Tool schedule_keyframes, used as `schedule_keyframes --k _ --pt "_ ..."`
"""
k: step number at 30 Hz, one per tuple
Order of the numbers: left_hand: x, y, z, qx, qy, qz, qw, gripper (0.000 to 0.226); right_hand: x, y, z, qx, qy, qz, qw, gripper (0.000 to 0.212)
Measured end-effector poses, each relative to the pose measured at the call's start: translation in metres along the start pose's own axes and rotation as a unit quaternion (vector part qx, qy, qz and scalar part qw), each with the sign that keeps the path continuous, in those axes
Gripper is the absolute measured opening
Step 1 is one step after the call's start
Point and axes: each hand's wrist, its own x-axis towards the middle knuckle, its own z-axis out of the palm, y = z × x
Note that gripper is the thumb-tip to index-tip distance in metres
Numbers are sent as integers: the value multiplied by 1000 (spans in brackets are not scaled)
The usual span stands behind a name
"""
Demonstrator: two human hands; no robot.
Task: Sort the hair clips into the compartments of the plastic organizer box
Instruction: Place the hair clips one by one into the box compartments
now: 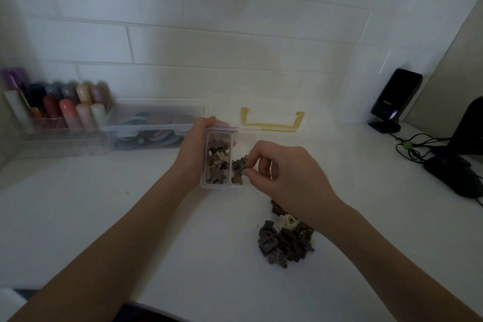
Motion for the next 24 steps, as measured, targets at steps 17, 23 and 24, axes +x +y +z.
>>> schedule_keyframes --k 17,23,24 --pt "12 -7 -5 -49 -19 -65 996 37 34 -35 20 -206 -89 44 973 9" --pt "13 -9 -6 -42 -26 -36 998 40 36 -27 19 -99 -64 69 991 23" --pt "13 -8 -6 -43 -26 -36 998 42 36 -25 19 -84 -62 54 993 22"
